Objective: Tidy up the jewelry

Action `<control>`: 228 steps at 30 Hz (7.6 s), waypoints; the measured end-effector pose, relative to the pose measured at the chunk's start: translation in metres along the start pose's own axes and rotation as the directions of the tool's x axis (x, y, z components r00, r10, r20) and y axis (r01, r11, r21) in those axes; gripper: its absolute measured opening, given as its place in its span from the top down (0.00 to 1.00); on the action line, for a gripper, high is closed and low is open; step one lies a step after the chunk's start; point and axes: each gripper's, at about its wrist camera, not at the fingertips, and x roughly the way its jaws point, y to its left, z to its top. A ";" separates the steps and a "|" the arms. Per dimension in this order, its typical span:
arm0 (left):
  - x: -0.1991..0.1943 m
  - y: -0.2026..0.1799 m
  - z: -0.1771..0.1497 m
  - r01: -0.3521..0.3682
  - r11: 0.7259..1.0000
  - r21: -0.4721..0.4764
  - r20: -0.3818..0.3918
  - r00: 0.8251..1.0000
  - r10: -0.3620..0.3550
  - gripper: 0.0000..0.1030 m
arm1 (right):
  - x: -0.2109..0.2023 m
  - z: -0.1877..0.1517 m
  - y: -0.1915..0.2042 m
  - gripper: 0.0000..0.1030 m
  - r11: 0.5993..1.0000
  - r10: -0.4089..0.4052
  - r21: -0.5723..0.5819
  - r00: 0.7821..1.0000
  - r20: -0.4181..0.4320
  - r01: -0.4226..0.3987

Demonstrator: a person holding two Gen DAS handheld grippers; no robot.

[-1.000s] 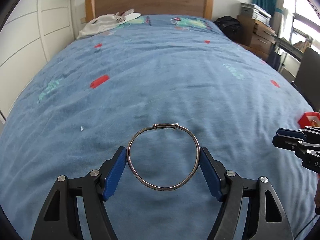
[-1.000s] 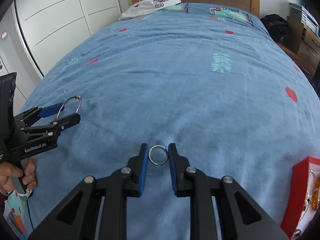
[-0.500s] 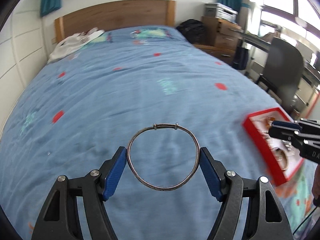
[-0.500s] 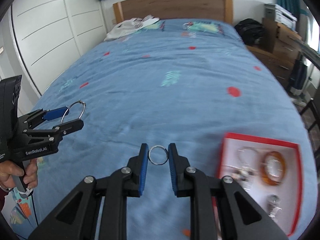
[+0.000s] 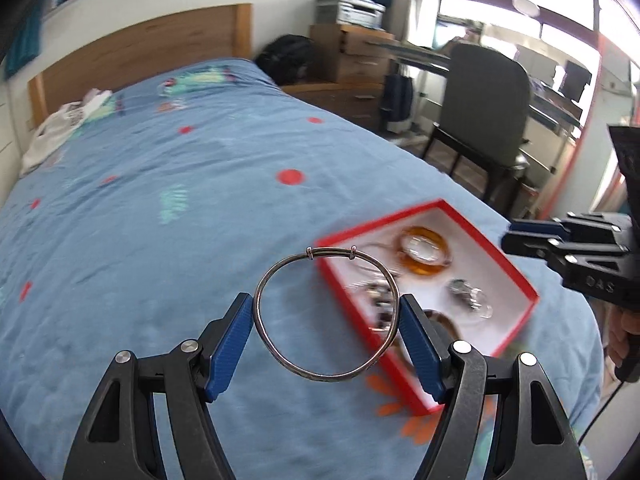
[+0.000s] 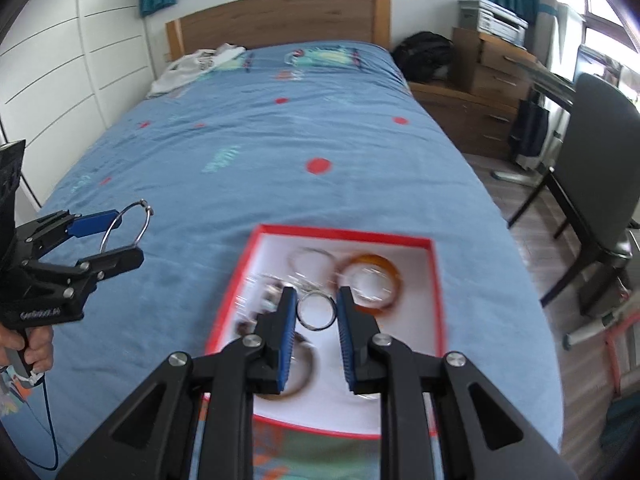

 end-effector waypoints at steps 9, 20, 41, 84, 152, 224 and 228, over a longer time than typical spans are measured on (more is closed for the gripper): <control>0.048 -0.057 -0.012 0.057 0.994 0.096 -0.090 0.995 -0.049 0.30 | 0.034 -0.030 -0.043 0.81 0.999 0.049 -0.008 0.995 -0.084 -0.050; 0.098 -0.074 -0.009 0.028 0.991 0.131 -0.166 0.986 -0.006 0.30 | 0.070 -0.050 -0.064 0.81 0.997 0.065 0.050 0.989 -0.136 -0.058; 0.106 -0.076 -0.013 0.008 0.988 0.152 -0.183 0.983 0.020 0.29 | 0.087 -0.049 -0.059 0.80 0.999 -0.018 0.030 0.985 -0.173 0.023; -0.146 -0.030 -0.091 -0.330 0.912 -0.243 0.016 0.939 0.344 0.12 | -0.088 -0.097 0.045 0.57 0.996 -0.020 0.085 1.000 -0.011 0.021; -0.139 -0.069 -0.144 -0.333 0.894 -0.301 -0.004 0.937 0.348 0.05 | -0.094 -0.155 0.036 0.34 0.987 -0.125 0.105 0.990 0.058 0.118; -0.145 -0.067 -0.152 -0.337 0.881 -0.332 -0.027 0.937 0.348 0.03 | -0.108 -0.158 0.024 0.34 0.988 -0.129 0.096 0.990 0.056 0.124; -0.144 -0.066 -0.153 -0.336 0.880 -0.335 -0.030 0.938 0.346 0.03 | -0.109 -0.160 0.023 0.34 0.987 -0.131 0.101 0.990 0.054 0.126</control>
